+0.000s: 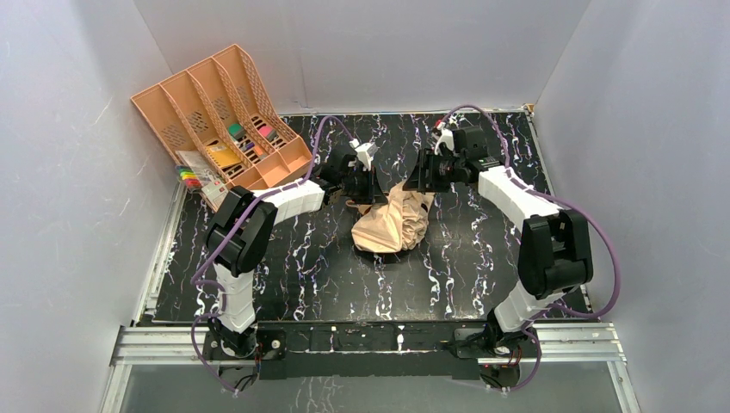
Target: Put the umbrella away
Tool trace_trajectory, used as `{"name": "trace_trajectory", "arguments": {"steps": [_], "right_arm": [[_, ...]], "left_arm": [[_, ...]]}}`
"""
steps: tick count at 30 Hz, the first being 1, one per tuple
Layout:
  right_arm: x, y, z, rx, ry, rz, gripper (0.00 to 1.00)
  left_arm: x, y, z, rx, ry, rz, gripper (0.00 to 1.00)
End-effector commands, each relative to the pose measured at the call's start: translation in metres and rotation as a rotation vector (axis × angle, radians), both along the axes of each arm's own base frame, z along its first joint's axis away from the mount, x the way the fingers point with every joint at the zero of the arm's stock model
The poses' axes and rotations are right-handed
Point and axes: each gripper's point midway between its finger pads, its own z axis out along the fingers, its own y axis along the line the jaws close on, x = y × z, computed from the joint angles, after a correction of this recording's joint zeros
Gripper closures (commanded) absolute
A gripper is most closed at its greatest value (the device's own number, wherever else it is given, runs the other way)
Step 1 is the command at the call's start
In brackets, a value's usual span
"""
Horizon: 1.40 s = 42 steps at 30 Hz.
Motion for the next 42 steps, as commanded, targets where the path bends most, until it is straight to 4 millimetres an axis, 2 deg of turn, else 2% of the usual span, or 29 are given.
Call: {"name": "trace_trajectory", "arguments": {"steps": [1, 14, 16, 23, 25, 31, 33, 35, 39, 42], "right_arm": [[-0.010, 0.015, -0.003, 0.076, 0.049, 0.049, 0.37], [-0.010, 0.040, -0.028, -0.032, 0.060, 0.127, 0.39], [-0.009, 0.038, -0.037, -0.072, 0.068, 0.113, 0.47], [-0.003, 0.017, -0.068, -0.177, 0.103, 0.027, 0.92], [0.000, 0.012, -0.076, -0.194, 0.113, 0.009, 1.00], [0.012, -0.012, -0.112, -0.243, 0.183, -0.063, 1.00], [0.013, -0.020, -0.127, -0.256, 0.216, -0.076, 1.00], [0.011, -0.027, -0.142, -0.271, 0.251, -0.081, 1.00], [0.002, -0.030, -0.165, -0.279, 0.305, -0.067, 1.00], [-0.007, -0.021, -0.173, -0.229, 0.340, -0.015, 1.00]], "left_arm": [[0.003, -0.005, 0.016, -0.027, -0.014, -0.017, 1.00], [0.003, -0.007, 0.014, -0.029, -0.002, -0.029, 1.00], [0.003, -0.007, 0.015, -0.030, -0.004, -0.029, 1.00], [0.002, -0.002, 0.023, -0.027, -0.012, -0.018, 0.99], [0.002, 0.001, 0.035, -0.036, -0.031, -0.012, 0.92], [0.003, 0.020, 0.070, -0.047, -0.099, 0.042, 0.63], [0.003, 0.028, 0.083, -0.049, -0.125, 0.061, 0.51], [0.001, 0.036, 0.094, -0.046, -0.153, 0.078, 0.43], [-0.009, 0.049, 0.101, -0.016, -0.191, 0.082, 0.29], [-0.026, 0.054, 0.096, -0.016, -0.204, 0.032, 0.21]]}}
